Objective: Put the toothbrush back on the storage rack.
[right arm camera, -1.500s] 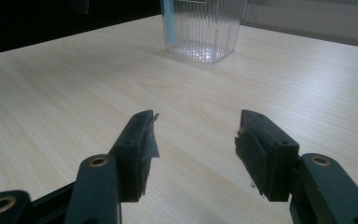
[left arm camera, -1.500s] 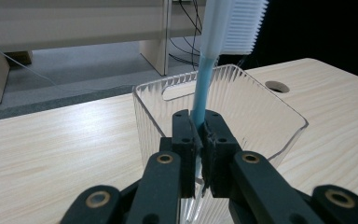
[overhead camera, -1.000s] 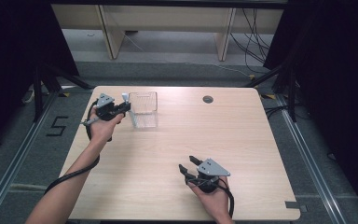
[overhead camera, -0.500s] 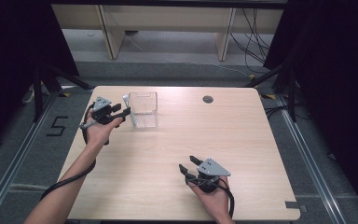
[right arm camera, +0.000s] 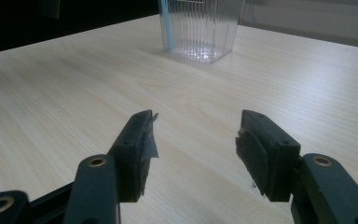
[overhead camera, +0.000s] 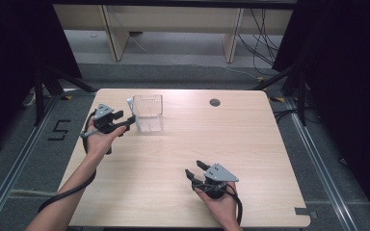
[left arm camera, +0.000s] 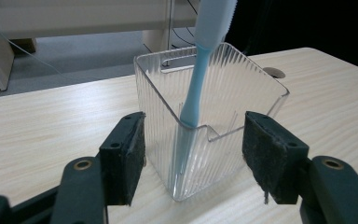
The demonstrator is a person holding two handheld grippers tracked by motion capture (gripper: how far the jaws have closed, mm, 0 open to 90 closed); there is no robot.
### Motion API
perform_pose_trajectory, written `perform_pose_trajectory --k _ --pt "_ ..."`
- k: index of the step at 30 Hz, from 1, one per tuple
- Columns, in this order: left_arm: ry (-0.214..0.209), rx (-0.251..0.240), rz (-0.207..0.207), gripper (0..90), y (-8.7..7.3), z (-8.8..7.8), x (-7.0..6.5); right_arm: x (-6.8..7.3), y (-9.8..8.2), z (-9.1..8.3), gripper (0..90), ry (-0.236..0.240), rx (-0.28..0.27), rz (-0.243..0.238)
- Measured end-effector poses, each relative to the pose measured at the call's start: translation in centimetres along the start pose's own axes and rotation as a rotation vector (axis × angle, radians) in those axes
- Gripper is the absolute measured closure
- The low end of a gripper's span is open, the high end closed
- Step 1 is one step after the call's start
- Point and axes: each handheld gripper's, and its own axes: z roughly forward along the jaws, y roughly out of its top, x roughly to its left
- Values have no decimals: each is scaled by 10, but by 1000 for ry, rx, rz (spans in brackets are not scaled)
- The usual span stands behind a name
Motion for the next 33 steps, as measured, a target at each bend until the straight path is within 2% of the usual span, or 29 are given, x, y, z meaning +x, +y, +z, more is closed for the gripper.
perform_pose_trajectory --k 4,6,7,9,12,13,14,15,16,17,19,21,23,24,25,26,27,28,33 --pt "-2 -2 6 371 -3 -8 -3 0 0 0 458 7 -3 -4" --pt "1 -2 10 370 -4 -12 -4 2 0 -2 458 -8 16 22" --pt "1 -2 11 369 -5 -14 -4 0 0 -1 457 -3 9 -3" --pt "-1 -7 7 370 -6 -18 -5 1 0 -1 458 -4 7 17" --pt "-6 -12 11 369 -10 -26 -8 -1 0 -1 456 -19 0 -9" --pt "-7 -14 11 369 -12 -28 -9 1 0 -1 456 -9 13 14" --pt "-12 -16 12 369 -14 -30 -10 2 0 -2 455 -11 20 31" --pt "-15 -19 11 369 -16 -33 -12 1 0 -1 455 -3 11 6" --pt "-17 -19 9 369 -18 -34 -13 2 0 -1 455 -6 15 23" --pt "-19 -19 10 369 -19 -36 -14 1 0 -2 454 -12 15 17" --pt "-19 -20 13 369 -23 -40 -15 1 0 0 453 5 2 21" --pt "-22 -23 14 369 -26 -44 -17 1 0 -2 452 -14 17 22" --pt "-27 -23 19 369 -30 -48 -19 1 0 -1 451 1 2 28" --pt "-28 -24 18 369 -32 -51 -20 0 0 -2 450 -4 9 2" --pt "-29 -28 20 369 -35 -53 -21 0 0 -2 450 -7 10 2" --pt "-27 -29 20 369 -38 -56 -22 -2 0 -1 450 -12 -8 -21" --pt "-29 -28 21 369 -41 -58 -22 -2 1 -3 450 -19 5 -23" --pt "-30 -26 18 369 -43 -60 -23 -1 1 -3 450 -8 17 1" --pt "-38 -20 11 371 -60 -70 -26 -1 1 -3 449 -8 18 6"
